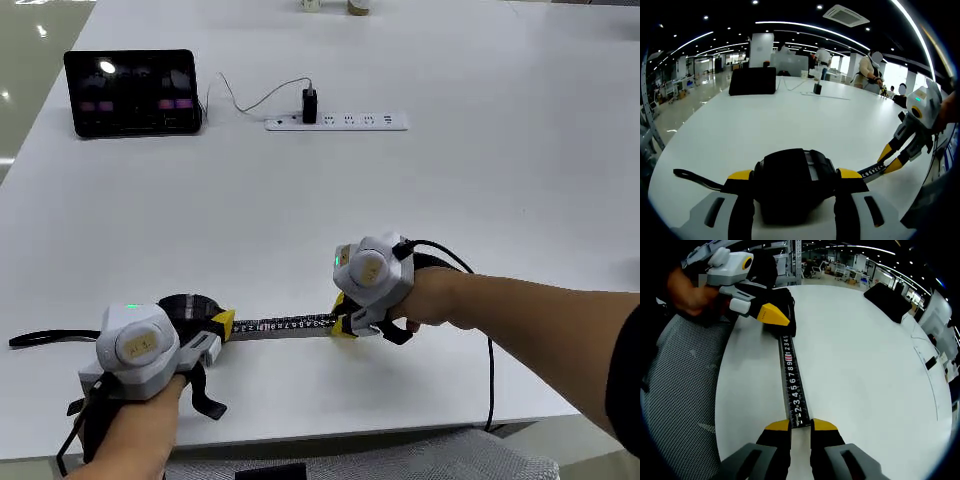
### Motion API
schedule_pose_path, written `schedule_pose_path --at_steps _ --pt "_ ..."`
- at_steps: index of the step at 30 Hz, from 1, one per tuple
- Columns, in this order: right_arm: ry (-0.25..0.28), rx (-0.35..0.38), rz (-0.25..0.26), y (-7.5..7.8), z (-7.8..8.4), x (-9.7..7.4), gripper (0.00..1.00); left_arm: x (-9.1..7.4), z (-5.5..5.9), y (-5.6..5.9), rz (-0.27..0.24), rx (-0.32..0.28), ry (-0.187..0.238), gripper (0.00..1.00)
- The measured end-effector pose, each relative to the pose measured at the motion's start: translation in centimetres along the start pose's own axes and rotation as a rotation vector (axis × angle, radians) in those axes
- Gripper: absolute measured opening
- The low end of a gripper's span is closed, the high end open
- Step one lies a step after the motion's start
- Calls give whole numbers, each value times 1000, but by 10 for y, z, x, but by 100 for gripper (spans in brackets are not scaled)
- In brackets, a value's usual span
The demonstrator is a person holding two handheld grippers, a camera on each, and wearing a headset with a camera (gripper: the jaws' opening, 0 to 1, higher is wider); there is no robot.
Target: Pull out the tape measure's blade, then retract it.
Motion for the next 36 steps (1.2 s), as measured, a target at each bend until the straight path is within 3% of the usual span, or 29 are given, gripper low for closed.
schedule_pose_path --at_steps 36 --pt "26 21 8 1 -10 7 11 0 0 0 0 0 -1 59"
Point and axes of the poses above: the centre of the closed fingertips' face, and the gripper's own axes: x roughly forward along the fingers, y roughly to its right, z roughly out of its underside, the point moved 2 cm from there along -x, roughly backward along the fingers, and after that the axes turned 2 degrees about -x, right-handed, at the moved point
